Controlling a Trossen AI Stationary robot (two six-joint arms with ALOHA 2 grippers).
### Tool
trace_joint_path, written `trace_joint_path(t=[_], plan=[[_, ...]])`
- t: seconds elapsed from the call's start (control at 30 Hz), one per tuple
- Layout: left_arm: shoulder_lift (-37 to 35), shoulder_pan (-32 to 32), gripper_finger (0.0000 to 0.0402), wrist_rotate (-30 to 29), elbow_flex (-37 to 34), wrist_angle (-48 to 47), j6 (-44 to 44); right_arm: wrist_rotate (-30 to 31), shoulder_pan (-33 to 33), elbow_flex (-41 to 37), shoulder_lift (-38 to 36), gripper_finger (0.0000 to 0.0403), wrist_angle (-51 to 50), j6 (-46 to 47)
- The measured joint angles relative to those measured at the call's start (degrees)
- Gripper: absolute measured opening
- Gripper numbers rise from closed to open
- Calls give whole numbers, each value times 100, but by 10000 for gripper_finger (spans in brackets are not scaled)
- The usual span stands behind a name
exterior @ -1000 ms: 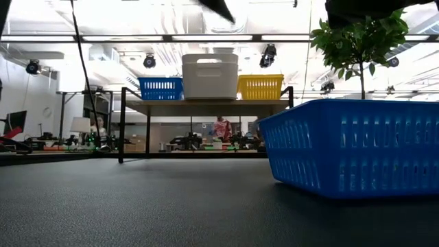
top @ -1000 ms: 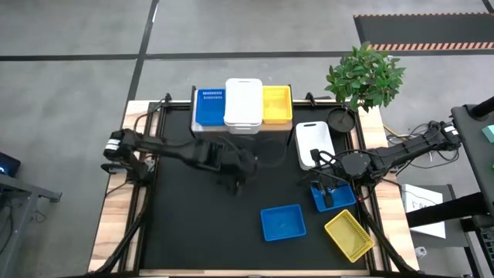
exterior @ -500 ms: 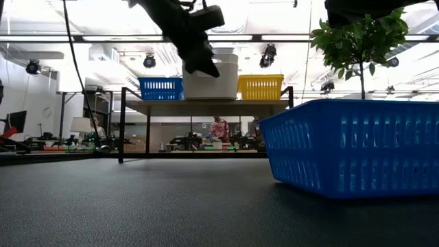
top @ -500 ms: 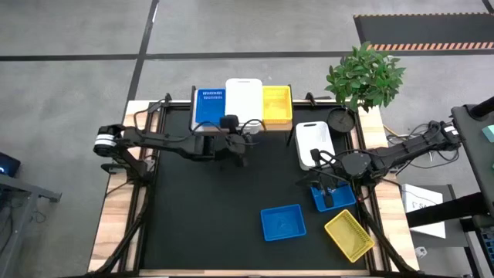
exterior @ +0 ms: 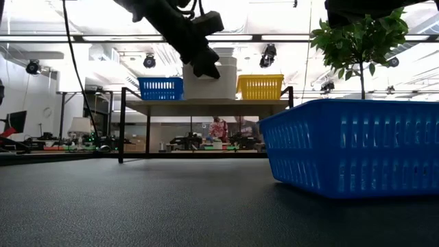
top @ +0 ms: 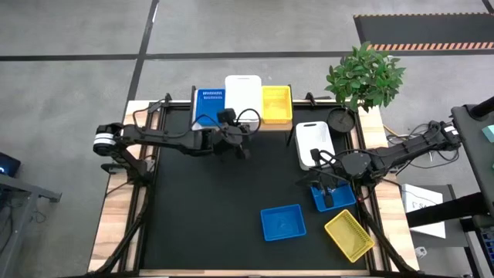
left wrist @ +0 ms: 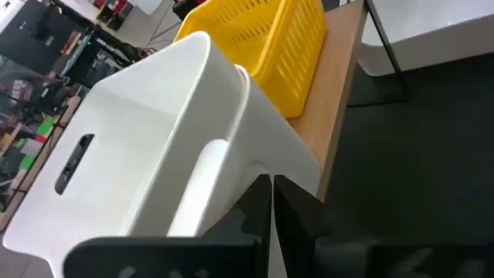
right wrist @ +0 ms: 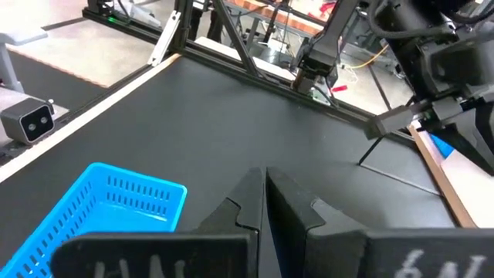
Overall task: Stack baskets on shelf by color
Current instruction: Stack the bottom white bin on the white bin on the shelf, then stack the white bin on the white bins on the shelf
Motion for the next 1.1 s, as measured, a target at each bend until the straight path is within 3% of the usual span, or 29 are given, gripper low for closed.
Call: trace_joint_path(t=[0.23, 0.53, 0.77, 0.93, 1.1], plan=[[-159, -893, 1, 215, -2, 0, -95, 0, 0, 0, 8, 11, -42, 285], [-453, -2559, 1, 2143, -475, 111, 966, 44, 1, 0, 11, 22, 72, 658], [-1092, -2864, 1, 2121, -1326, 1201, 655, 350, 0, 0, 92, 74, 432, 867], [-1811, -2823, 1, 2072, -1809, 1294, 1153, 350, 0, 0, 467, 108, 1119, 1057], [-2646, -2677, 1, 1852, -2140, 1408, 1242, 389, 0, 49, 877, 130, 1162, 1226]])
